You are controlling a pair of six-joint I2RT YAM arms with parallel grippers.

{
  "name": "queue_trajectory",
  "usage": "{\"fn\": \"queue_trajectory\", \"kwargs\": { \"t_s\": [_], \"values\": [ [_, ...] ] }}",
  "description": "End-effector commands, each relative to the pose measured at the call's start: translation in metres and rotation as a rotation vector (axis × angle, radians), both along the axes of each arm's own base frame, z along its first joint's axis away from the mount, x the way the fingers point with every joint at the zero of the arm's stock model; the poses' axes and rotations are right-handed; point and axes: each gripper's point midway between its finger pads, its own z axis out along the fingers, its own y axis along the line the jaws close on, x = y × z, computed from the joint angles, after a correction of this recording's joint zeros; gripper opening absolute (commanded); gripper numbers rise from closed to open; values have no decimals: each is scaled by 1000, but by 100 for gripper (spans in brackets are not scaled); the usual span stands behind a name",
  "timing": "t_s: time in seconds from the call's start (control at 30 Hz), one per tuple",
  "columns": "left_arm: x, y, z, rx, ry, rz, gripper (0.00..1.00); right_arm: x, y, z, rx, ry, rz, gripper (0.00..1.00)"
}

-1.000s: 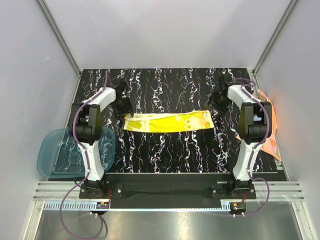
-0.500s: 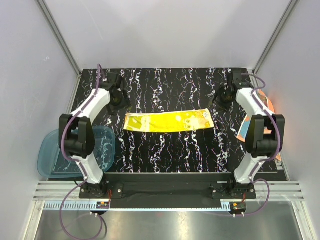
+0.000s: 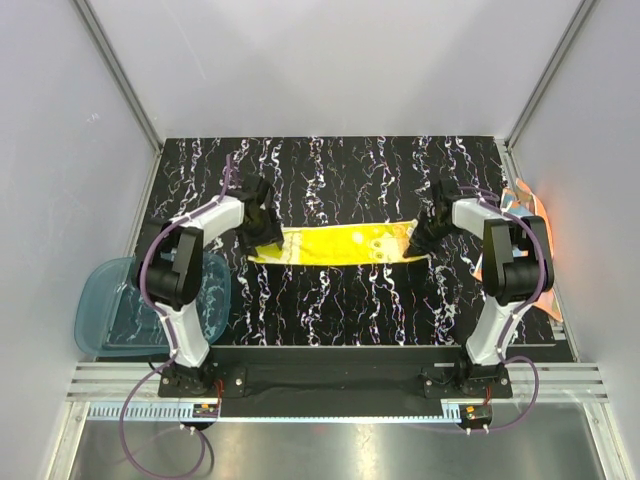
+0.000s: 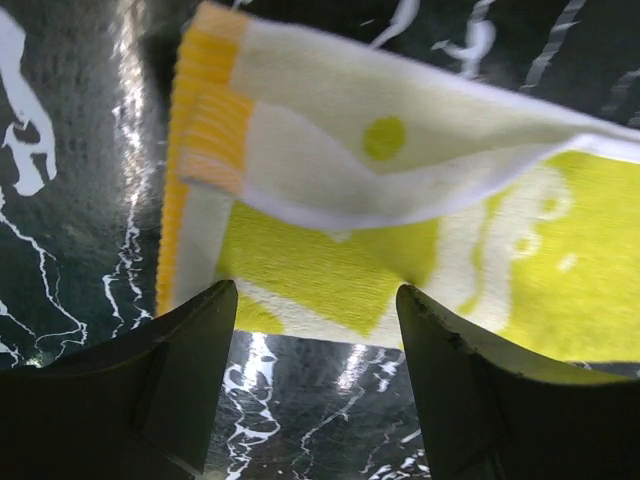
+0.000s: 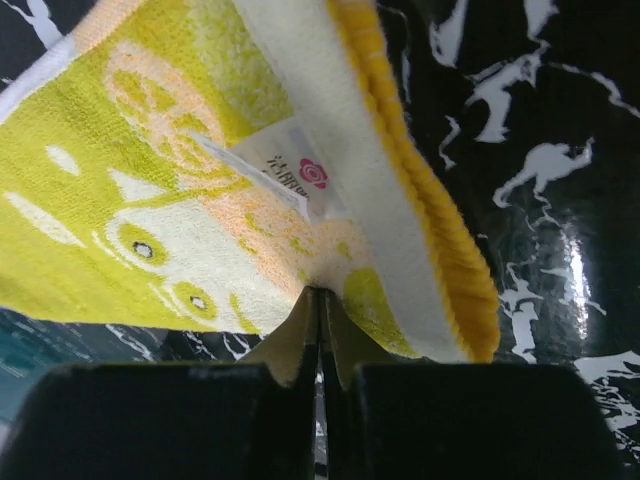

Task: Roll the towels
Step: Fold the towel

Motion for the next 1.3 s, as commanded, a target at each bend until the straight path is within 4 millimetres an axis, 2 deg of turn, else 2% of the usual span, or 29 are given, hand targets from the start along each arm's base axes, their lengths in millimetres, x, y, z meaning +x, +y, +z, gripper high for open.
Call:
{"fn": "queue_trajectory", "kwargs": {
  "t_s": [0.0, 0.03, 0.07, 0.1, 0.27, 0.37, 0.47, 0.57, 0.6, 0.63, 0.7, 0.77, 0.83, 0.9, 0.93, 0.97, 1.0, 1.03, 1.07, 1.1, 1.13, 1.17, 1.2, 1.27],
  "values": [
    [-10, 21, -12, 93, 26, 69, 69, -5, -23, -14, -64, 2, -68, 3],
    [-19, 28, -18, 117, 45, 93, 70, -7, -27, -14, -67, -2, -86, 4],
    [-21, 32, -13, 128, 28, 105, 70, -16, -29, -18, -79, 13, -97, 5],
    [-24, 39, -12, 146, 22, 124, 71, -16, -34, -17, -96, 2, -116, 5],
    [-52, 65, -9, 216, 43, 202, 71, -27, -35, -7, -89, -6, -162, 5],
    [-59, 74, 2, 248, 25, 246, 71, -30, -40, 2, -115, -30, -183, 8],
    [-55, 81, 20, 270, -27, 277, 72, -31, -42, 12, -126, -55, -184, 11],
    [-47, 74, 43, 264, -75, 254, 71, -30, -42, 28, -117, -89, -175, 28],
    [-43, 66, 52, 264, -103, 226, 71, -30, -39, 34, -102, -98, -168, 33],
    [-35, 58, 63, 251, -136, 215, 71, -28, -39, 45, -98, -129, -165, 42],
    [-29, 36, 71, 218, -168, 158, 71, -26, -37, 61, -82, -163, -158, 47],
    [-15, 15, 73, 164, -201, 117, 71, -21, -37, 81, -76, -220, -156, 46],
    [-9, -11, 65, 105, -190, 42, 70, -15, -30, 95, -39, -274, -132, 42],
    [-1, -34, 61, 46, -196, -6, 70, -6, -22, 105, 6, -310, -110, 32],
    [1, -39, 51, 39, -176, -18, 70, -2, -20, 99, 12, -295, -94, 30],
    [8, -46, 50, 20, -188, -25, 70, 6, -18, 103, 19, -303, -86, 25],
    [8, -51, 46, 2, -175, -33, 69, 10, -18, 87, 12, -255, -76, 23],
    [11, -54, 36, 3, -158, -38, 69, 20, -17, 90, 12, -261, -70, 20],
    [15, -56, 33, 3, -156, -40, 70, 24, -18, 83, 1, -238, -61, 18],
    [15, -57, 28, 5, -145, -49, 69, 23, -20, 63, -16, -172, -49, 15],
    [16, -57, 17, 18, -121, -56, 69, 29, -22, 60, -29, -164, -50, 15],
    [17, -56, 12, 29, -109, -58, 69, 31, -26, 51, -55, -141, -52, 14],
    [19, -56, 9, 33, -103, -65, 70, 29, -29, 34, -70, -91, -51, 14],
    [22, -51, -6, 45, -77, -62, 69, 32, -31, 22, -85, -62, -55, 14]
  ]
}}
